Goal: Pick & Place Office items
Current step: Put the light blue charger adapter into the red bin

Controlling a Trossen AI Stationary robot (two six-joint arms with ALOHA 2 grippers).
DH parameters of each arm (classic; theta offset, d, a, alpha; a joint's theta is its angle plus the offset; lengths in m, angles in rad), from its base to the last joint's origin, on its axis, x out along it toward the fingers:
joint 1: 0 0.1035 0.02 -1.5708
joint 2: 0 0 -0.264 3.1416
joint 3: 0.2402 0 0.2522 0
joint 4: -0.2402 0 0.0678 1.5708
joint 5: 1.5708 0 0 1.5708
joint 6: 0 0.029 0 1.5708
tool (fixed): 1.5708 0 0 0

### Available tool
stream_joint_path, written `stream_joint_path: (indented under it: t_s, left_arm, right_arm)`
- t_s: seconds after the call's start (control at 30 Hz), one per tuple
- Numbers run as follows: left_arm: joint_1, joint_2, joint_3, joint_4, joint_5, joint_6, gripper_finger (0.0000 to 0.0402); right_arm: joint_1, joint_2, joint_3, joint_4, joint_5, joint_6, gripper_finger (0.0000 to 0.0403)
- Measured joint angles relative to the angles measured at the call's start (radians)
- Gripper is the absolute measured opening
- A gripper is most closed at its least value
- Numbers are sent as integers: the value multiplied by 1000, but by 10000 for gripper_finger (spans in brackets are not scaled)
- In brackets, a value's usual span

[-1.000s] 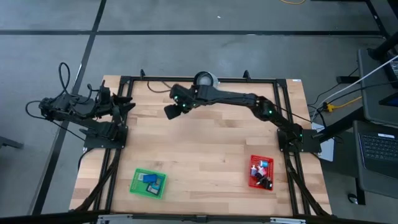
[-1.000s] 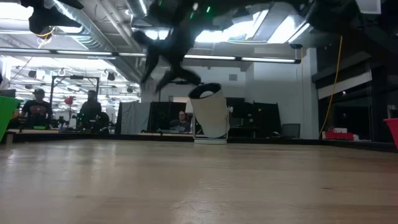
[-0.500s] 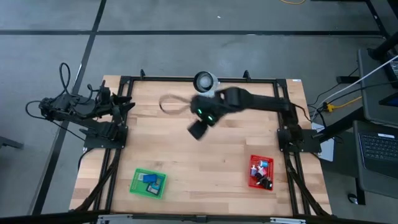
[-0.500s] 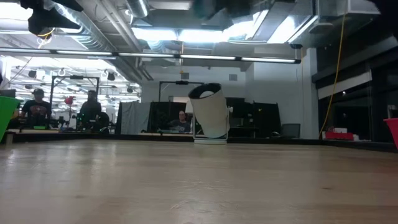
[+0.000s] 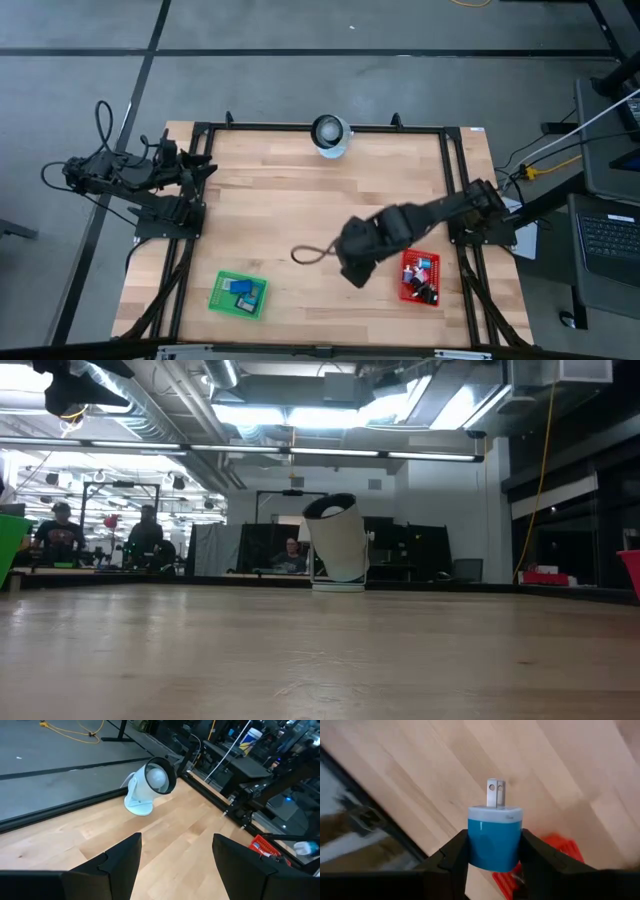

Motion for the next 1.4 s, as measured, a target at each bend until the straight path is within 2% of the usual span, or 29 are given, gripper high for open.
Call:
stream_joint_path:
  t_s: [0.3, 0.5, 0.67, 0.77, 0.9, 1.0, 1.1, 1.23, 1.3, 1.4]
  left_arm:
    - [0, 0, 0, 0, 1, -30, 239]
    - [0, 0, 0, 0, 12, -31, 239]
    - [0, 0, 0, -2, 13, -29, 239]
    - [0, 0, 0, -5, 13, -28, 239]
    - [0, 0, 0, -6, 12, -29, 239]
    - [0, 0, 0, -6, 12, -28, 239]
    - [0, 0, 0, -7, 12, -31, 239]
    - [0, 0, 0, -11, 11, -38, 239]
    - [0, 0, 0, -25, 9, -42, 239]
    - [0, 0, 0, -52, 0, -68, 239]
  right_arm:
    - [136, -111, -299, 45, -10, 219, 144]
    - [203, -288, -542, 217, 0, 498, 142]
    - [273, -420, -759, 367, 62, 745, 141]
    - [330, -483, -876, 452, 171, 928, 140]
    - [406, -524, -1002, 530, 398, 1185, 140]
    - [412, -523, -1047, 586, 460, 1194, 142]
    - [407, -520, -1062, 654, 645, 1176, 145]
    - [408, -521, -1062, 642, 890, 1168, 146]
    - [408, -521, -1062, 594, 934, 1169, 146]
    - [417, -521, -1062, 502, 918, 1173, 147]
